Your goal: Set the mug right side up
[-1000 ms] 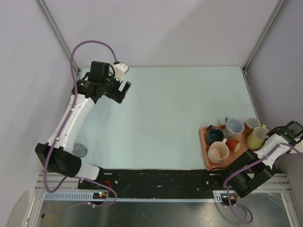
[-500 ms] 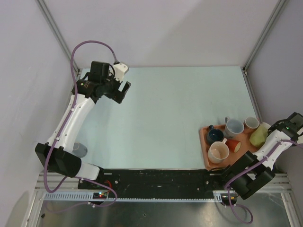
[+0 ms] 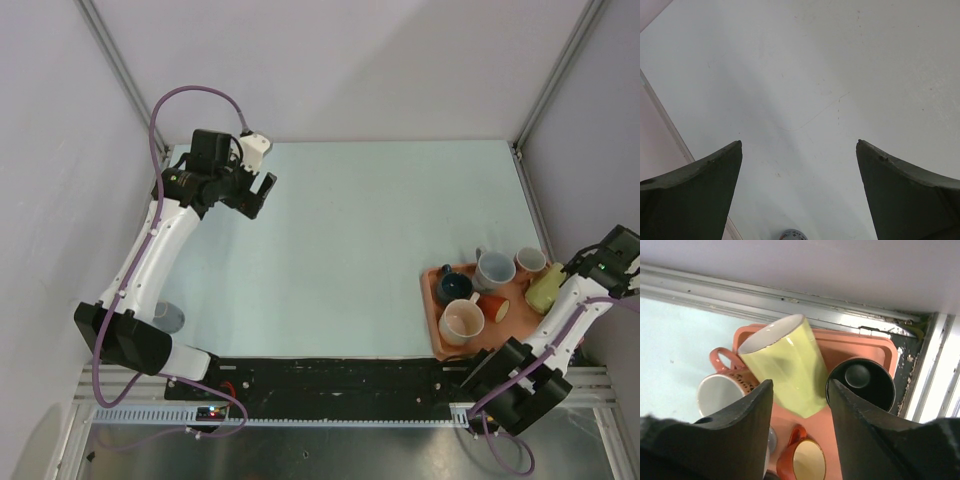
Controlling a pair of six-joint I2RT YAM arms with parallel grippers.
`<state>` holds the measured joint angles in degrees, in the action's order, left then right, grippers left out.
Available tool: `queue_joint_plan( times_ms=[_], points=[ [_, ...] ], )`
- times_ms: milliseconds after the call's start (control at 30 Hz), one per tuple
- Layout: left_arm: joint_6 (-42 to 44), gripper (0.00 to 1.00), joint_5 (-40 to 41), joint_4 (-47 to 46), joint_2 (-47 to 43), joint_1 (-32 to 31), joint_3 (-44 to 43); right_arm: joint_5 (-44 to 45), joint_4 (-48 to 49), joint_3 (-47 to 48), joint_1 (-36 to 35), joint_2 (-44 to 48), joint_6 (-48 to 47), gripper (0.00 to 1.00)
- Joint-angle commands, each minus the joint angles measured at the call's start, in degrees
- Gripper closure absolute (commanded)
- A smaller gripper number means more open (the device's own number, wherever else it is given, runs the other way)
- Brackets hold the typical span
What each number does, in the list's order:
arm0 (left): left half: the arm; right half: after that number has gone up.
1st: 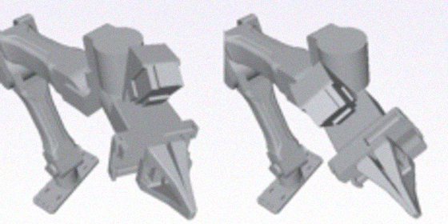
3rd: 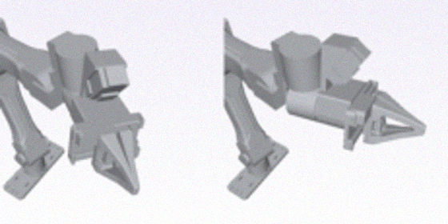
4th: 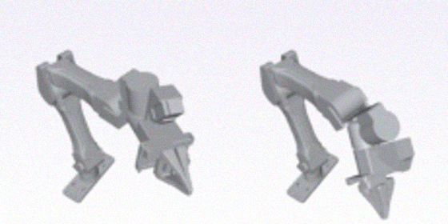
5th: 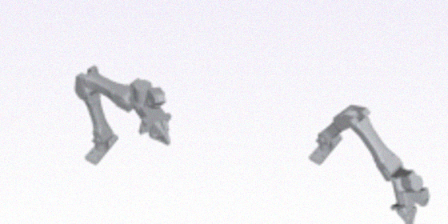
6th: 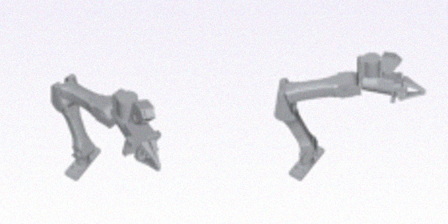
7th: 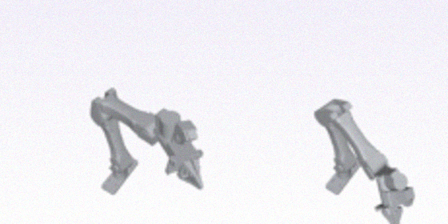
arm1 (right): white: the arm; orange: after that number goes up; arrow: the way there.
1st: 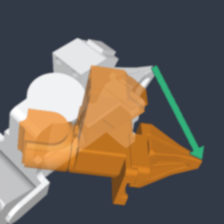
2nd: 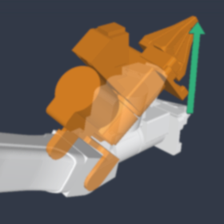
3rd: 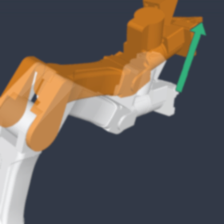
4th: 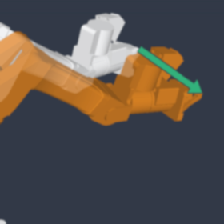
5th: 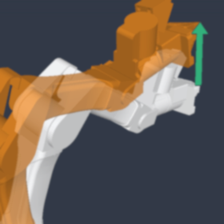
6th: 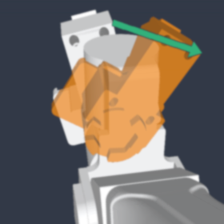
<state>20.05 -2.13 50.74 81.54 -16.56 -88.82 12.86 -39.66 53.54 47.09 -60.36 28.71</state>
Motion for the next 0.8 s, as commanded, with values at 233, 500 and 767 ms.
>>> queue_joint_plan(
  times_ms=[233, 500, 767],
  points=[
    [1.6, 0.02, -0.9, -0.4, -0.3, -0.1, 0.3, -1.7, -1.7, 13.6, -14.5, -10.7, -22.1, 0.07],
    [2.5, 0.02, 0.0, -0.3, 0.0, -0.1, 1.5, -12.3, -11.2, 23.9, -8.5, -23.2, -24.0, 0.02],
    [2.7, 0.02, -0.1, -0.2, 1.0, -0.1, 1.0, -18.7, -14.0, 28.7, -5.0, -32.0, -24.9, 0.17]
  ],
)
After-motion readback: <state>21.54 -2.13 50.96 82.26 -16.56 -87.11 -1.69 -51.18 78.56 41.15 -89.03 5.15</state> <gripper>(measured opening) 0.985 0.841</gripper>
